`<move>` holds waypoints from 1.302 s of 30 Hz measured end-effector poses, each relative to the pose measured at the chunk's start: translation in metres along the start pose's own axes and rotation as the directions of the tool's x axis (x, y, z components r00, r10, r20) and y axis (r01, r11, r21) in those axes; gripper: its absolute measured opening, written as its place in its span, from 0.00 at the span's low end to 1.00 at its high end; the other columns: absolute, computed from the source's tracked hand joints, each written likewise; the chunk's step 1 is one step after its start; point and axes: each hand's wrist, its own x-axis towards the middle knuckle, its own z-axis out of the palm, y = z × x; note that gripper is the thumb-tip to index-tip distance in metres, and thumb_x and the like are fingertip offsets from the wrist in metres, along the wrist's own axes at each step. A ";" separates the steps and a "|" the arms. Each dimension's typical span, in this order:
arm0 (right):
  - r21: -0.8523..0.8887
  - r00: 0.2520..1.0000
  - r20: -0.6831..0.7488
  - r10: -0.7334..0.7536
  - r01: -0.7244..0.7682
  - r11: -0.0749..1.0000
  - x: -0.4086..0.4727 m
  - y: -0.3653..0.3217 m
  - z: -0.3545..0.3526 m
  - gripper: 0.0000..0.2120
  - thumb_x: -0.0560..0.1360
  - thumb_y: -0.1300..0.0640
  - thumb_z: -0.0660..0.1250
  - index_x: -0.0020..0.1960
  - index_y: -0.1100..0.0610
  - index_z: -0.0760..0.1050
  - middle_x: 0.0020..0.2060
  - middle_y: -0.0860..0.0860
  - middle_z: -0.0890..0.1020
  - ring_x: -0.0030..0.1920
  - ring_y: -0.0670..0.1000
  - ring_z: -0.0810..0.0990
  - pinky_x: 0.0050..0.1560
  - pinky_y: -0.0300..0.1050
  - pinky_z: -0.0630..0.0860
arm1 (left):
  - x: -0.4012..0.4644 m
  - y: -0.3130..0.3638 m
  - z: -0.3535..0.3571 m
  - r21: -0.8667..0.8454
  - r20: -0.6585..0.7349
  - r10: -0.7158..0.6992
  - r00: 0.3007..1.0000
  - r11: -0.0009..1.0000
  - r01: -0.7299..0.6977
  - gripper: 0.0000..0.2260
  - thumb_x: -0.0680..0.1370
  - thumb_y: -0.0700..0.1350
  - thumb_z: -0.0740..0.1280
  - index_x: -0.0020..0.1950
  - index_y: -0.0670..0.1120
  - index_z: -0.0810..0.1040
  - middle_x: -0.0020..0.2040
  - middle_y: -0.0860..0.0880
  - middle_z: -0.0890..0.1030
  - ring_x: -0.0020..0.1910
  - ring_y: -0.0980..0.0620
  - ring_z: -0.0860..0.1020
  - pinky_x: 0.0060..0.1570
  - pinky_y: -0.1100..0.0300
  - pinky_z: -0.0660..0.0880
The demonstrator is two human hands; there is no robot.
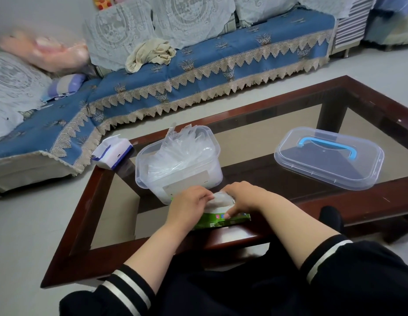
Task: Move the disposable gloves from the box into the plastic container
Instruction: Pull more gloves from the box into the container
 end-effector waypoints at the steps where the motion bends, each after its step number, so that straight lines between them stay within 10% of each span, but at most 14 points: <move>1: -0.007 1.000 -0.001 0.003 -0.003 1.000 -0.001 -0.001 -0.001 0.33 0.64 0.41 0.76 0.65 0.47 0.69 0.58 0.49 0.76 0.62 0.53 0.69 0.59 0.56 0.72 | 0.000 0.001 -0.003 -0.015 -0.036 0.014 0.999 1.000 -0.014 0.04 0.76 0.41 0.70 0.44 0.46 0.84 0.43 0.54 0.83 0.46 0.55 0.79 0.48 0.60 0.73; 6: -0.037 1.000 0.006 0.015 -0.015 0.999 0.000 -0.003 -0.002 0.29 0.65 0.40 0.75 0.60 0.51 0.71 0.54 0.50 0.77 0.60 0.54 0.71 0.57 0.56 0.74 | 0.005 0.021 -0.029 -0.173 -0.229 -0.026 0.973 0.985 -0.015 0.07 0.75 0.37 0.70 0.43 0.49 0.84 0.40 0.60 0.81 0.42 0.61 0.78 0.47 0.67 0.73; 10: -0.007 1.000 -0.007 0.024 -0.024 1.000 -0.003 -0.005 -0.002 0.37 0.65 0.41 0.76 0.70 0.46 0.66 0.61 0.50 0.74 0.65 0.53 0.67 0.62 0.56 0.71 | 0.031 0.040 -0.083 -0.380 -0.437 -0.163 0.884 0.925 -0.018 0.16 0.76 0.34 0.66 0.43 0.56 0.81 0.36 0.62 0.81 0.37 0.61 0.78 0.40 0.55 0.79; 14: -0.003 1.000 -0.020 0.013 -0.014 1.000 -0.003 -0.005 -0.002 0.36 0.65 0.41 0.76 0.69 0.45 0.67 0.60 0.48 0.75 0.64 0.53 0.67 0.60 0.56 0.72 | 0.064 0.052 -0.154 -0.049 -0.836 0.107 0.539 0.962 -0.267 0.06 0.78 0.41 0.67 0.50 0.43 0.83 0.41 0.52 0.82 0.36 0.66 0.75 0.41 0.70 0.72; 17: -0.001 1.000 -0.024 0.010 -0.010 1.000 -0.003 -0.005 -0.001 0.35 0.65 0.41 0.76 0.68 0.45 0.68 0.60 0.48 0.75 0.64 0.53 0.68 0.60 0.57 0.71 | 0.082 0.039 -0.166 0.420 -0.820 0.492 0.293 0.865 -0.276 0.06 0.78 0.41 0.69 0.48 0.38 0.83 0.39 0.44 0.83 0.36 0.57 0.77 0.47 0.74 0.69; 20: -0.001 1.000 -0.024 0.003 -0.003 1.000 -0.003 -0.005 -0.001 0.34 0.64 0.41 0.76 0.68 0.44 0.69 0.60 0.48 0.75 0.64 0.53 0.68 0.61 0.57 0.71 | 0.092 0.012 -0.137 0.554 -0.563 0.614 0.553 0.777 -0.299 0.04 0.78 0.38 0.68 0.49 0.40 0.83 0.41 0.43 0.84 0.38 0.47 0.81 0.42 0.60 0.78; 23: -0.009 1.000 -0.017 0.004 -0.004 1.000 -0.002 -0.004 -0.002 0.34 0.64 0.40 0.76 0.67 0.45 0.69 0.60 0.48 0.75 0.64 0.53 0.68 0.60 0.56 0.72 | 0.093 -0.008 -0.102 0.370 -0.085 0.104 0.991 0.927 -0.066 0.06 0.79 0.41 0.66 0.53 0.44 0.82 0.49 0.48 0.83 0.47 0.48 0.80 0.47 0.57 0.74; 25: -0.011 1.000 -0.015 0.000 0.000 1.000 -0.001 -0.005 -0.002 0.33 0.64 0.40 0.76 0.66 0.45 0.70 0.60 0.48 0.75 0.64 0.53 0.68 0.60 0.56 0.72 | 0.096 -0.022 -0.086 0.387 0.243 -0.258 0.935 0.910 0.150 0.07 0.80 0.44 0.65 0.55 0.47 0.81 0.52 0.51 0.81 0.51 0.53 0.77 0.51 0.61 0.69; 28: -0.015 1.000 -0.011 0.006 -0.006 1.000 -0.002 -0.004 -0.002 0.37 0.65 0.40 0.76 0.70 0.45 0.66 0.64 0.49 0.72 0.67 0.54 0.66 0.62 0.57 0.70 | 0.101 -0.032 -0.077 0.280 0.441 -0.378 0.814 0.920 0.276 0.07 0.81 0.47 0.62 0.47 0.48 0.78 0.43 0.50 0.77 0.40 0.54 0.71 0.41 0.63 0.68; 34: -0.024 1.000 -0.009 0.005 -0.006 1.000 -0.001 -0.003 -0.003 0.39 0.65 0.40 0.76 0.71 0.46 0.65 0.65 0.49 0.72 0.67 0.54 0.66 0.63 0.55 0.70 | 0.108 -0.024 -0.095 0.336 0.219 -0.311 0.925 0.914 0.228 0.10 0.82 0.45 0.60 0.53 0.45 0.81 0.49 0.50 0.80 0.49 0.49 0.78 0.48 0.57 0.70; 39: -0.015 1.000 -0.010 0.009 -0.010 1.000 -0.002 -0.003 -0.003 0.39 0.65 0.40 0.76 0.72 0.46 0.64 0.66 0.49 0.71 0.68 0.54 0.65 0.64 0.56 0.69 | 0.079 0.001 -0.102 0.389 -0.192 0.023 0.981 0.920 0.055 0.06 0.80 0.43 0.64 0.51 0.46 0.80 0.47 0.50 0.79 0.45 0.49 0.74 0.45 0.53 0.72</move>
